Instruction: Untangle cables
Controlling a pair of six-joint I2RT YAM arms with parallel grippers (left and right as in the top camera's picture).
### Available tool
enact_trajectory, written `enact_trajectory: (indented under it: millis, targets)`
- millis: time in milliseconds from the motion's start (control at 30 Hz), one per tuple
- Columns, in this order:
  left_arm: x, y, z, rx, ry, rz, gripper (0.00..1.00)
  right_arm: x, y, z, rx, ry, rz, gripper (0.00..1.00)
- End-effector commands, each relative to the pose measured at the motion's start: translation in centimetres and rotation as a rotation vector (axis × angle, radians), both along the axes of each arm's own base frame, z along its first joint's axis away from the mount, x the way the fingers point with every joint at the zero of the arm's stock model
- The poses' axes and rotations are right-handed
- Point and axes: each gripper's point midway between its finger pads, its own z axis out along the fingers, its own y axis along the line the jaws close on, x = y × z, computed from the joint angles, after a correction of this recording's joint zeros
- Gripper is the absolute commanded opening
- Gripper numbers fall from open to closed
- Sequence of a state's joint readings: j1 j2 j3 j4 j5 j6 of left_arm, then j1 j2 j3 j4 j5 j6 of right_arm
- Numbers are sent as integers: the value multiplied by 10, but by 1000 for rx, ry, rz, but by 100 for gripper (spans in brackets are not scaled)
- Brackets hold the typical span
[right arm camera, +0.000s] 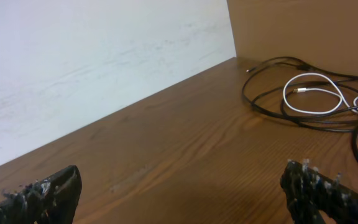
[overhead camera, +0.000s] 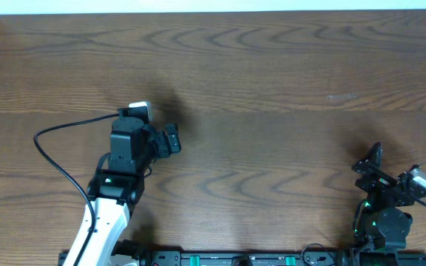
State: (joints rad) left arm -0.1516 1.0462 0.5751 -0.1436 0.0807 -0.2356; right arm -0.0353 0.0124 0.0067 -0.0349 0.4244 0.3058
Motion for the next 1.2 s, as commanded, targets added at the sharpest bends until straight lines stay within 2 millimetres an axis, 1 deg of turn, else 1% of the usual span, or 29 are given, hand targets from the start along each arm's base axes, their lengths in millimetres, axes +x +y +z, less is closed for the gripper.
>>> enact_trajectory:
  millis: [0, 133, 267, 367, 467, 567, 700, 800, 867, 967, 1100, 1167]
  targets:
    - [-5, 0, -20, 4, 9, -13, 99, -2, -3, 0, -7, 4, -16, 99]
    - [-4, -1, -30, -16, -37, -10, 99, -2, -3, 0, -7, 4, -16, 99]
    - [-9, -3, -40, -37, -60, -16, 99, -2, -3, 0, -7, 4, -16, 99]
    - [-19, -2, -53, -35, -42, -15, 99, -2, -3, 0, -7, 4, -16, 99]
    - [-33, 1, -65, -34, -38, -15, 99, -2, -3, 0, -7, 4, -16, 99]
    - [-45, 4, -67, -32, -69, -7, 99, -2, -3, 0, -7, 4, -16, 99]
    - [-58, 11, -63, -36, -157, 11, 99, -2, -3, 0, -7, 4, -16, 99]
    - [-62, 17, -58, -44, -227, 31, 99, -2, -3, 0, -7, 4, -16, 99]
    - [-63, 20, -53, -46, -263, 45, 99, -2, -3, 0, -7, 4, -16, 99]
    - [-61, 28, -39, -46, -321, 75, 99, -2, -3, 0, -7, 4, -16, 99]
    - [-61, 45, -24, -20, -388, 153, 99, -2, -3, 0, -7, 4, -16, 99]
    - [-64, 50, -20, -12, -405, 176, 99, -2, -3, 0, -7, 4, -16, 99]
